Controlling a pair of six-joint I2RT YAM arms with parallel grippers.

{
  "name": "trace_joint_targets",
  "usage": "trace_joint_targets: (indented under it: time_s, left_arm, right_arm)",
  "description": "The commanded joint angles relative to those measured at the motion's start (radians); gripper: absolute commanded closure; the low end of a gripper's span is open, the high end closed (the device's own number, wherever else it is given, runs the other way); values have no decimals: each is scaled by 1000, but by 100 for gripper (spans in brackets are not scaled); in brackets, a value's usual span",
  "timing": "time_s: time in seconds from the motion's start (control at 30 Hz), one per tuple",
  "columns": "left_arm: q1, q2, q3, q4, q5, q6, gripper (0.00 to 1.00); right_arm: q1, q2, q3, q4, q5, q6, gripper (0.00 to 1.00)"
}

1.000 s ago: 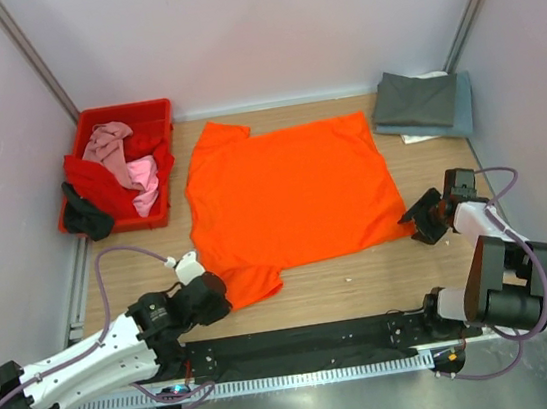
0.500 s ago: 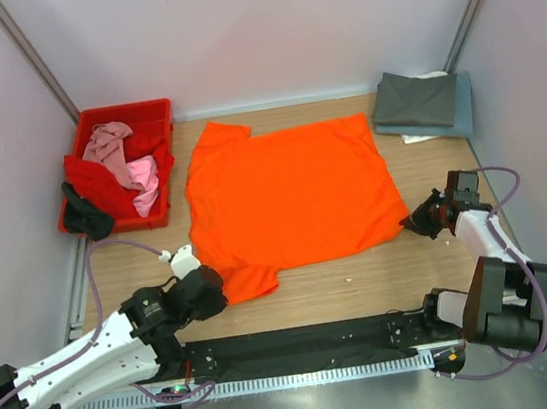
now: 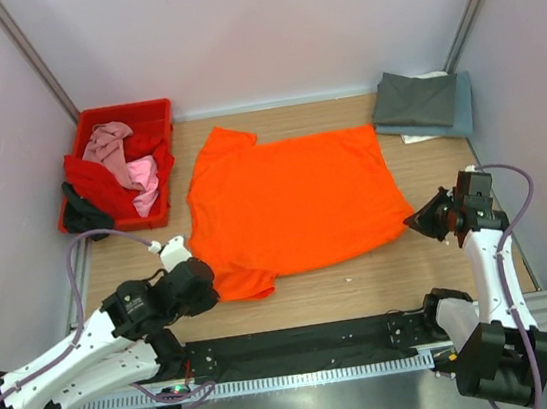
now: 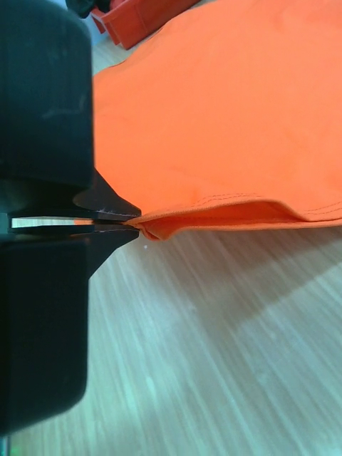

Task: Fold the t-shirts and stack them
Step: Fold the tshirt

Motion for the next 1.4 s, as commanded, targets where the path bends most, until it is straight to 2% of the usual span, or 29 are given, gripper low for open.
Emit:
trace_joint_targets:
  time_s: [0.0,0.23,0.33,0.47,0.57,0.7,0.8,1.1,1.37]
  left_arm:
    - [4,19,47,-64,-41,28,100]
    - [36,151,157,-62,-100,175,100]
    - [125,214,215,-3,-46,274,100]
    - [336,326,296,89,63,478,100]
    - [426,440,375,119,129,580,100]
    - [467,598,520,111,165,675,100]
    - [503,701,606,97,185,713,100]
    - [625,883,767,97,242,793,100]
    - [652,1036,898,61,277,835,100]
  right_arm:
    - [-2,-36,42,-92,13,-28,99]
    - [-2,-5,62,-42,-27,-13,99]
    - [-2,55,73,-5,-59,-13,99]
    - [-2,125,111,62,-67,-7,99]
    - [0,203,156,79,-85,-11,99]
    - [0,272,193,101,-81,-14,99]
    - [0,314,196,145,-93,4,99]
    - [1,446,258,214,-96,56,99]
    - [1,530,291,244,-88,66,99]
